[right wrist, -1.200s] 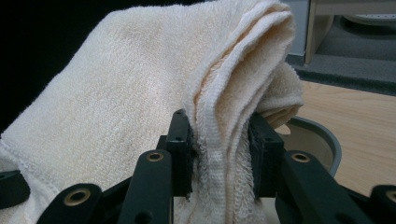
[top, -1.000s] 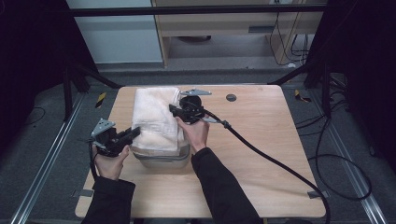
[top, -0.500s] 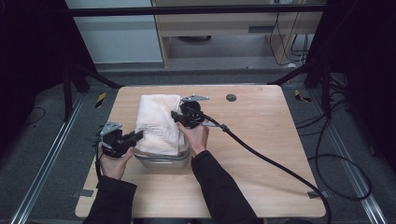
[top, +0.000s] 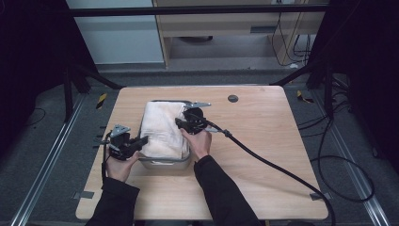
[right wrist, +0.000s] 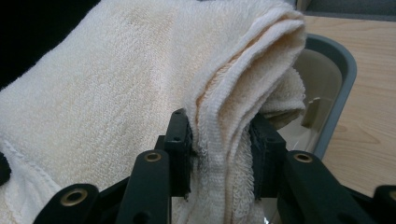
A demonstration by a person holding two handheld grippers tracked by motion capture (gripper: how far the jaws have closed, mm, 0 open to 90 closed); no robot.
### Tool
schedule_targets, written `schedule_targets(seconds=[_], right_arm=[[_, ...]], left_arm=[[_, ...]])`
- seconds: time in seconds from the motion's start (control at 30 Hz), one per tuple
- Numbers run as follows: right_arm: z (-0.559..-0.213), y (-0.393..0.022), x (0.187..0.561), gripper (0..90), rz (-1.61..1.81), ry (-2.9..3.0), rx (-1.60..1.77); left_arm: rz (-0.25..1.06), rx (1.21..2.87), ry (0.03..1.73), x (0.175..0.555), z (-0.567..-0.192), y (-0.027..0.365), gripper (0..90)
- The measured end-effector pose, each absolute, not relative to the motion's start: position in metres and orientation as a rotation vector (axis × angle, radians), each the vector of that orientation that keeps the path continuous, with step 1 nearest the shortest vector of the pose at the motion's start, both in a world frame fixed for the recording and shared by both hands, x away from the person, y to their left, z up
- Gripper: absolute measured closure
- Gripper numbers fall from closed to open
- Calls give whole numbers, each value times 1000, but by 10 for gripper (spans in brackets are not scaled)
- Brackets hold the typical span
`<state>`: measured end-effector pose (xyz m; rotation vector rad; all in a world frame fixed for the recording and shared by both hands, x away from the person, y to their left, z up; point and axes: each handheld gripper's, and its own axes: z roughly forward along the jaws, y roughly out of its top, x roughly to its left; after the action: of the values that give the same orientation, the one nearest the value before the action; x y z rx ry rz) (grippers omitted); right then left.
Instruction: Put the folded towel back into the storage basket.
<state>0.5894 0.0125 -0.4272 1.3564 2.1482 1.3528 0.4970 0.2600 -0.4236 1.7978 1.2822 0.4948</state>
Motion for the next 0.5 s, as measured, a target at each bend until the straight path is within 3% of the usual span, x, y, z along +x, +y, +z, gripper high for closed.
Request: schedule_targets(seconds=[0.5], right_arm=[[-440,13,592,639,1285,2188,1347]], left_arm=[[484,1856,1312,503,-435,255,777]])
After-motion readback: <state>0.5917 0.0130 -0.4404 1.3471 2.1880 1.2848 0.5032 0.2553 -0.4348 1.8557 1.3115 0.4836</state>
